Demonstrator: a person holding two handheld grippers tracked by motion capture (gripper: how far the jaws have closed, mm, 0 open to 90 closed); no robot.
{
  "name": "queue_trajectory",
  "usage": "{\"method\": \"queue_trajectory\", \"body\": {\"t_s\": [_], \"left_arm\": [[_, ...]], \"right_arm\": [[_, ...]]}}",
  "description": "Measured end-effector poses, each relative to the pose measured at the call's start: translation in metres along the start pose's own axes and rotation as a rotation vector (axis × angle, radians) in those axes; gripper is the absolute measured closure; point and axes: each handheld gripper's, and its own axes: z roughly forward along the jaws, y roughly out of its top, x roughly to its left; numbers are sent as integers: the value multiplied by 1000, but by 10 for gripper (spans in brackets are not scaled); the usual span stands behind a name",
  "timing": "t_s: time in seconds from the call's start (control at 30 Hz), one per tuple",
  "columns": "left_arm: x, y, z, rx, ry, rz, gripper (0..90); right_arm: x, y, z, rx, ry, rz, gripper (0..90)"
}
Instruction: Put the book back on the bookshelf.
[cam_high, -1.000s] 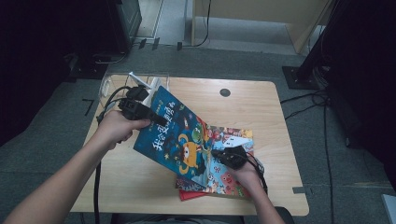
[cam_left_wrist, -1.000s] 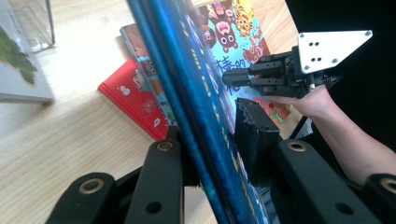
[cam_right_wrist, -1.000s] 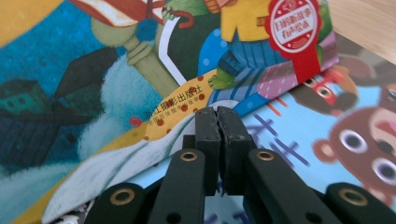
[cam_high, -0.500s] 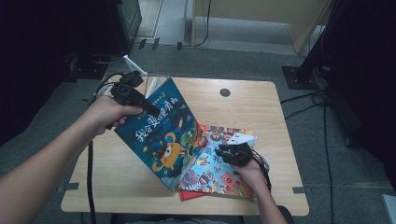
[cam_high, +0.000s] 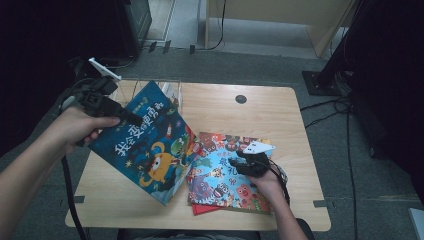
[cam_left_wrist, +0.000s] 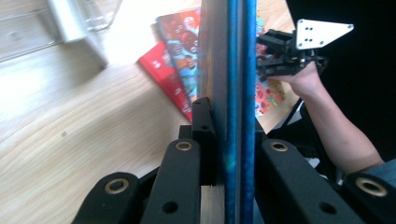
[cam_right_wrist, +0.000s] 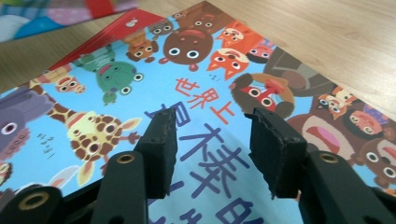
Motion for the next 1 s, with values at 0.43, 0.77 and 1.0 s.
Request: {"method": "queue_trajectory", "body": {"t_s": [0.43,0.77,1.0], "left_arm": [[36,-44,-33,-42,57,-106,830],[66,-59,-55,-74,96,-206,830],[85,-55,-72,-95,163,-247,830]], "right_arm": [[-4,2,7,-24,10,11,480],[-2,2,11,-17,26,1,475],[-1,2,12,-13,29,-8,477]]}}
